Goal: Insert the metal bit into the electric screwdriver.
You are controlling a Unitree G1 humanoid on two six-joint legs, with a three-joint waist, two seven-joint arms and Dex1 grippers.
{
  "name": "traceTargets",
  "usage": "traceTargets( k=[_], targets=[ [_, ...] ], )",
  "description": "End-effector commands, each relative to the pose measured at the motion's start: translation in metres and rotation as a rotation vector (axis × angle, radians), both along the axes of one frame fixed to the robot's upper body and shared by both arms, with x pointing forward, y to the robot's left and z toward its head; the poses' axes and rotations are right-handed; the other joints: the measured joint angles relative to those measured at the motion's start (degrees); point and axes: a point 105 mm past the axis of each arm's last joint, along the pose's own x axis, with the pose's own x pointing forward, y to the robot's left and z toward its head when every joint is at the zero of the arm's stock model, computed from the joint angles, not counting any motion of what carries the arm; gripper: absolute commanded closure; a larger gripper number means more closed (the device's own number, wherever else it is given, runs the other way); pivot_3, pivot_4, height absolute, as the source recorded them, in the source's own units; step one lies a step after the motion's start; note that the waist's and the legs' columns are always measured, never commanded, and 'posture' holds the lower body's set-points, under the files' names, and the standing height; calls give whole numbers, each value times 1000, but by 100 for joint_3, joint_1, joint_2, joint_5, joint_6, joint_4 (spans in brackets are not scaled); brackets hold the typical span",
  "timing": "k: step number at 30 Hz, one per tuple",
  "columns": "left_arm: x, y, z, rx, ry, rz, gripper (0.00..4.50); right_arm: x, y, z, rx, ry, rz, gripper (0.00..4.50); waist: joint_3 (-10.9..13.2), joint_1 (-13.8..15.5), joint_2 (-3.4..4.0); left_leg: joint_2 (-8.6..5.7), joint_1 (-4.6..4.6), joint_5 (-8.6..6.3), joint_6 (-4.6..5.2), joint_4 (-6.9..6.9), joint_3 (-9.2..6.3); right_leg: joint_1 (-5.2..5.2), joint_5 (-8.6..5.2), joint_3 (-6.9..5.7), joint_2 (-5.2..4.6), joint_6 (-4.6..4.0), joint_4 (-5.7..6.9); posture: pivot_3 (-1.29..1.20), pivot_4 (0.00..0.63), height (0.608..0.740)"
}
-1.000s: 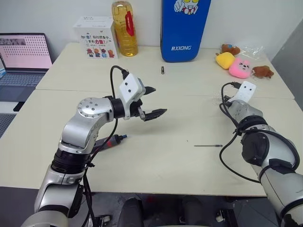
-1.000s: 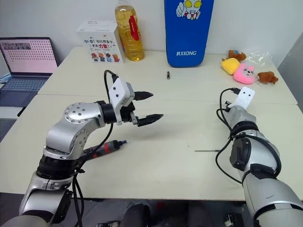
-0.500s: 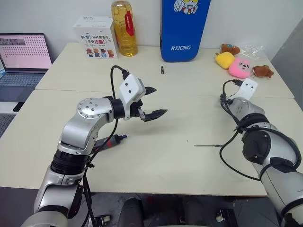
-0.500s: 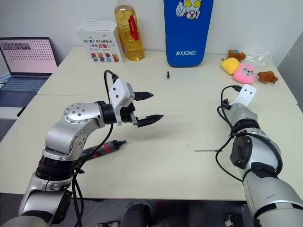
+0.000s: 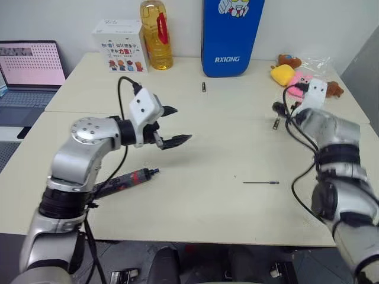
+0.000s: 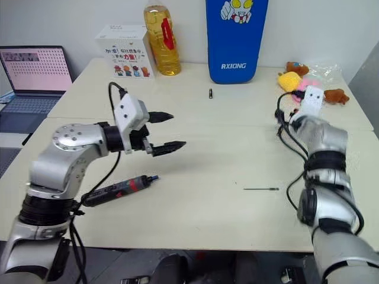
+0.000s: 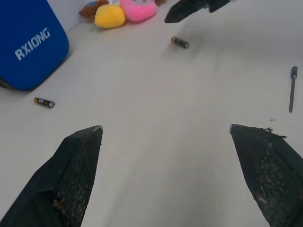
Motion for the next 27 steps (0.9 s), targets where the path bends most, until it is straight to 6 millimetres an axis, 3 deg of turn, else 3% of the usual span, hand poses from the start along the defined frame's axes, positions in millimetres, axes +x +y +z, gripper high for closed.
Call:
traceTargets(
  k=[1,7,12,19,27],
  targets=[
    [-18,19,5,109,35,-58,0,-50,39,31,-90,-160,368,12,6,7,9,0,0,-1,1,-1,-2,0,0,0,1,1,0,0,150,740],
    [-36,57,-13,380,183,-89,0,-130,76,10,-160,-153,809,12,6,50,8,0,10,-14,22,4,-6,7,-2,-4,3,0,1,0,150,740],
    [-34,76,-35,511,298,-52,0,-185,109,-11,-173,-161,1054,12,5,128,4,0,13,-14,23,5,-6,9,-3,-3,4,0,1,0,150,740],
    [-16,70,-55,578,363,-14,0,-203,137,-10,-180,-230,1147,12,0,180,-8,0,10,-14,23,16,-10,10,-3,-3,6,-1,5,0,150,740],
    [-5,54,-79,642,400,-56,0,-200,141,-4,-168,-285,1132,12,0,215,-13,0,9,-14,23,16,-11,9,-3,-5,7,-1,7,0,150,740]
  ],
)
